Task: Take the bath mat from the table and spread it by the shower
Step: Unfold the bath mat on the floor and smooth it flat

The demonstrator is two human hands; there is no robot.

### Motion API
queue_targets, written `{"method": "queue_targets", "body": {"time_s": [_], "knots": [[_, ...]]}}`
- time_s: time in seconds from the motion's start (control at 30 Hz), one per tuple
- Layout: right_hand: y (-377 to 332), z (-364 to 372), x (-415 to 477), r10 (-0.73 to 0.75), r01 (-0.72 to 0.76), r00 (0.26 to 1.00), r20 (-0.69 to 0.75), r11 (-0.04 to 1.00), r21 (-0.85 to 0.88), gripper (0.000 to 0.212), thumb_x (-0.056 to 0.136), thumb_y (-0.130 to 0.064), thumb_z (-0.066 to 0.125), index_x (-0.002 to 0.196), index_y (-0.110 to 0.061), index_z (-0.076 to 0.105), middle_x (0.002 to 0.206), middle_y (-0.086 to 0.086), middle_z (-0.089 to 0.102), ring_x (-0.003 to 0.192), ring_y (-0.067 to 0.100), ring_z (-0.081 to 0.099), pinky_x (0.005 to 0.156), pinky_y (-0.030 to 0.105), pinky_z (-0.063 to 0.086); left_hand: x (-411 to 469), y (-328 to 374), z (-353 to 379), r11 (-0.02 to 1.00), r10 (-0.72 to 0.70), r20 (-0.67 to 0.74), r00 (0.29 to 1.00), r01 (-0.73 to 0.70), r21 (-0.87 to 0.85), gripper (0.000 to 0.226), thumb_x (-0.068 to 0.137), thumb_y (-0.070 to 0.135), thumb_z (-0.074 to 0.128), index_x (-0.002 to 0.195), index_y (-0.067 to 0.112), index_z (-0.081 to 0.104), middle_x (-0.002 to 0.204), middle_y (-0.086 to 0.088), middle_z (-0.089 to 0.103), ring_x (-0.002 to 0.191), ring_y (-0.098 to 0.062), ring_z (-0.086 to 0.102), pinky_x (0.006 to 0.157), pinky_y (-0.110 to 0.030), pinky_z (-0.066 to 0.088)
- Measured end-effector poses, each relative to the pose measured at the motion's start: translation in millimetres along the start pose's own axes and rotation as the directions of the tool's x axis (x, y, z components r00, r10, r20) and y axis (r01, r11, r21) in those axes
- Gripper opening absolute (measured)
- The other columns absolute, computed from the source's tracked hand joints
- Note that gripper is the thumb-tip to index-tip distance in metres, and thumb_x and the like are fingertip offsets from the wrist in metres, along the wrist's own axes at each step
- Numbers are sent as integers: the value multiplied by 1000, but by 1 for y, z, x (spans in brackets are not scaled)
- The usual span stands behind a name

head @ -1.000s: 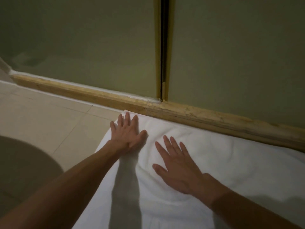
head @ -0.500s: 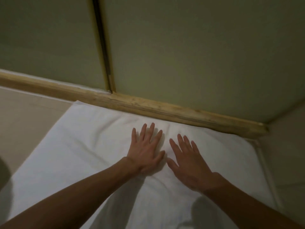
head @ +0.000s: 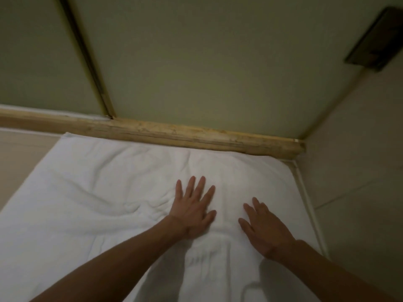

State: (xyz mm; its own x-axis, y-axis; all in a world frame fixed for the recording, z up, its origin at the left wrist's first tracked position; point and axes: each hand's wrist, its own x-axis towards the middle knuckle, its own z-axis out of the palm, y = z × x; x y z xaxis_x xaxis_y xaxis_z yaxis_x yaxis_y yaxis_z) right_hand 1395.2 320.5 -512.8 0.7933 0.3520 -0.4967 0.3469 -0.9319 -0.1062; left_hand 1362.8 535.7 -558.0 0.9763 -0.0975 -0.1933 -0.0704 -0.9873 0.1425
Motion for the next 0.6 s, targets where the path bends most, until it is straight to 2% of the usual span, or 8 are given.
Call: {"method": "queue_targets", "body": {"time_s": [0.17,0.43,0.6], "knots": [[6,-20,34,20,-23,989,-146,1000,-21,62,99,-48,19,151,-18,4,159,10,-6,146,28,1,117,39,9,1,5,1,1000,6,-41,999,-6,8,75,87,64,12,152,32,-9,160,-8,-18,144,-33,-22,103,-58,-27],[49,-58,93,73,-87,985,-159,993,-82,64,100,-45,21,150,-15,-5,158,11,-14,146,29,-7,118,43,4,46,43,-12,982,180,-80,980,-184,-43,75,90,65,20,152,31,-5,161,-6,-16,144,-32,-22,108,-61,-21],[68,-56,110,97,-102,988,-123,994,-40,66,99,-49,15,150,-15,-9,158,8,-16,145,25,-12,118,43,-3,64,57,-2,977,213,-70,975,-212,18,76,90,66,20,153,32,-4,161,-7,-13,145,-34,-20,106,-64,-22]]}}
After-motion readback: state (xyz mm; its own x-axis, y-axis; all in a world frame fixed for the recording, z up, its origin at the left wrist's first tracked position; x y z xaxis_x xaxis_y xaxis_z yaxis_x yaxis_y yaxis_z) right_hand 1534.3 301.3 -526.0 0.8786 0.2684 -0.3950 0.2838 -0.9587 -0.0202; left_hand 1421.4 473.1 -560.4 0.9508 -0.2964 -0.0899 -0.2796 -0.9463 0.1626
